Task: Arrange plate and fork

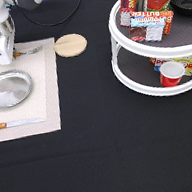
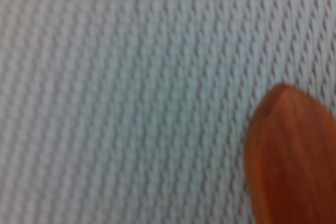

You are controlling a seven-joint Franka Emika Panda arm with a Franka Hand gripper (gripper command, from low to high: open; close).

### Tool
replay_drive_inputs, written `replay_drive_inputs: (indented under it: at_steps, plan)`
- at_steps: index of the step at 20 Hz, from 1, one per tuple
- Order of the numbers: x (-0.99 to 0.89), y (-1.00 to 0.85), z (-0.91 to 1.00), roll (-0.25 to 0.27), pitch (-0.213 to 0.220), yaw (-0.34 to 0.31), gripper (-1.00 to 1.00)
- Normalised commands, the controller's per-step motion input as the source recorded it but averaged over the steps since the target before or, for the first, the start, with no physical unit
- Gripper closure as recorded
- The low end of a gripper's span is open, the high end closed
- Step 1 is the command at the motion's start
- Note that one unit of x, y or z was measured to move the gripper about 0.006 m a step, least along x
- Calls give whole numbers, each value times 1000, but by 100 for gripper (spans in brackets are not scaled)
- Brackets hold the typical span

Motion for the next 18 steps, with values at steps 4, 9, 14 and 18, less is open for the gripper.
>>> replay_drive_inputs:
  at_steps: [4,9,14,18]
  plan:
    - [91,106,979,2,44,19,-100]
    - [167,473,1000,-25,49,3,-100]
    - [226,607,540,-79,69,-1,-100]
    - [-29,0,-22,7,4,0,-100]
